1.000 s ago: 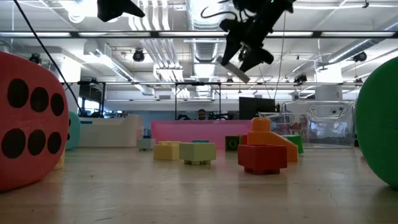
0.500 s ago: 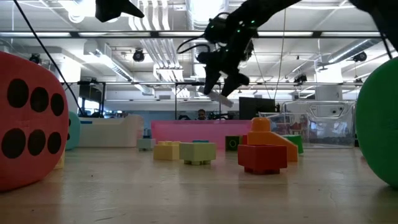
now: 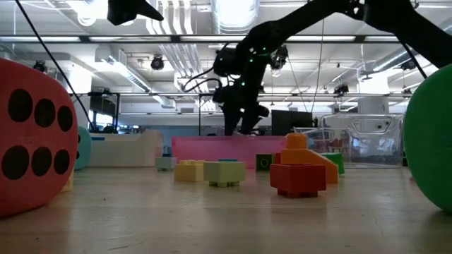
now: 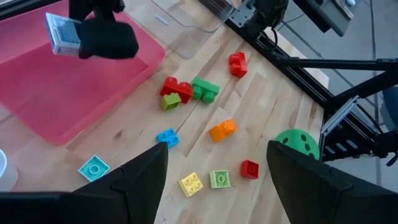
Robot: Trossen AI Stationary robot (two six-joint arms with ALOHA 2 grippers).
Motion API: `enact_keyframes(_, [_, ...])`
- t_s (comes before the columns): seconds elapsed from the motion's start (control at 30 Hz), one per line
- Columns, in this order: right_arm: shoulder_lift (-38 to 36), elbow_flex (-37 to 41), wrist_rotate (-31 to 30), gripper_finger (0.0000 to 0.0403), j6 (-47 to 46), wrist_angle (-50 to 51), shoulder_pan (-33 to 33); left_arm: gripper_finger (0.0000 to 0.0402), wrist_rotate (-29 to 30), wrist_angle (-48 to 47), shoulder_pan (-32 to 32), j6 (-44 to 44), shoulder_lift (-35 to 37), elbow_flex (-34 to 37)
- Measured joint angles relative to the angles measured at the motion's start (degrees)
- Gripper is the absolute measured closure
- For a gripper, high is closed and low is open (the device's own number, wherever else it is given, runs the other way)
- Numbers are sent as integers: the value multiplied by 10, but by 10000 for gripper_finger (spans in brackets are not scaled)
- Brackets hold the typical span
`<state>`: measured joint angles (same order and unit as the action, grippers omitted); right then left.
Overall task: Pick & Place Toys
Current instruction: Put the blue deck of cards into the red bin
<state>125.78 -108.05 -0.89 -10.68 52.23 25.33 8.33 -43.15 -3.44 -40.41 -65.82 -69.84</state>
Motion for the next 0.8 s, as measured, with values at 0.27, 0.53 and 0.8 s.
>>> enact_keyframes(0.27, [27,-3,-3,110,33,17,-12,124,3,-1,0,-1,0,0])
enact_keyframes(0.53, [28,11,-20,110,77,20,-23,124,11,-2,0,-1,0,0])
enact_keyframes(0.8, [28,33,-23,110,95,29,-43,125,11,-1,0,-1,0,1])
